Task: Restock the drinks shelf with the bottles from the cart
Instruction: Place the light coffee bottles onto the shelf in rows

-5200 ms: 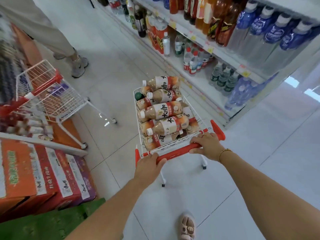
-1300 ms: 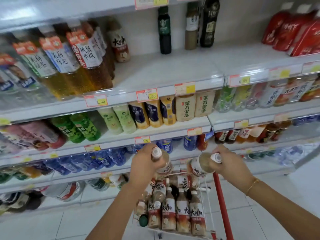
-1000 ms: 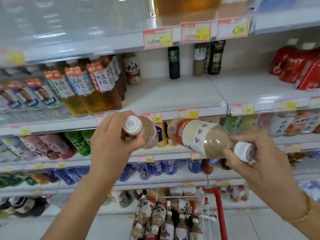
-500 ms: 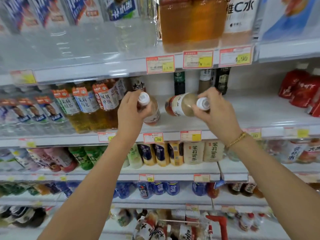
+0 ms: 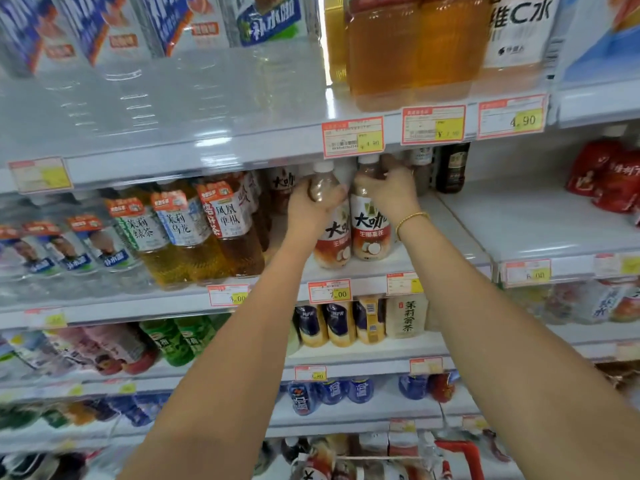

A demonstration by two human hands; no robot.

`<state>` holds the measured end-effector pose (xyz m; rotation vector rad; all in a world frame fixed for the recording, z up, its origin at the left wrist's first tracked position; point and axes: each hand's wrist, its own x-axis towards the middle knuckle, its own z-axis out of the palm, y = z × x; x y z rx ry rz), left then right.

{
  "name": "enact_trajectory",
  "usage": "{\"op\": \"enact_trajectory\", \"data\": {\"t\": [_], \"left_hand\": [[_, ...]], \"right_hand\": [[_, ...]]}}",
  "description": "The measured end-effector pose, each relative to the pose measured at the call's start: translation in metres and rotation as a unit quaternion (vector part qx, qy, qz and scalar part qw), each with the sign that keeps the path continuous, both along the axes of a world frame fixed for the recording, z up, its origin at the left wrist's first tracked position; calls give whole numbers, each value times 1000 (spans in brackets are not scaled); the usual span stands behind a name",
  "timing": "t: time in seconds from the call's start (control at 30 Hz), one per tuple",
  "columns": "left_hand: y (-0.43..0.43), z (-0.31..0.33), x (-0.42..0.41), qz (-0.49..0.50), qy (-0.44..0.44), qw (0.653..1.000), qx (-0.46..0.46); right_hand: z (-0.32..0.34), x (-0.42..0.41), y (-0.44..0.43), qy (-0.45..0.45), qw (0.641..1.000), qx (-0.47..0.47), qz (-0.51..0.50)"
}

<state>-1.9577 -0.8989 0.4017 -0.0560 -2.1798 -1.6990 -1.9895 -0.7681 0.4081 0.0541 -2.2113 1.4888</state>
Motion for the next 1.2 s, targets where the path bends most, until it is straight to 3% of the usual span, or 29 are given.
{"op": "enact_trajectory", "data": {"t": [0.13, 0.3, 0.43, 0.7, 1.2], "left_hand": [[0, -14, -3, -7, 18, 998, -59], [-15, -50, 1, 15, -97, 971, -219], [-15, -60, -7, 26, -141, 969, -203], [-24, -54, -62, 64, -143, 967, -201], [-36, -79, -92, 93, -108, 978, -150]], "right_hand": [[-26, 12, 3, 6, 999, -26, 21], [-66, 16, 9, -74, 996, 48, -5], [-76, 6, 6, -116, 989, 93, -19], [-63, -77, -14, -157, 979, 127, 30], [-60, -149, -48, -181, 965, 182, -58]]}}
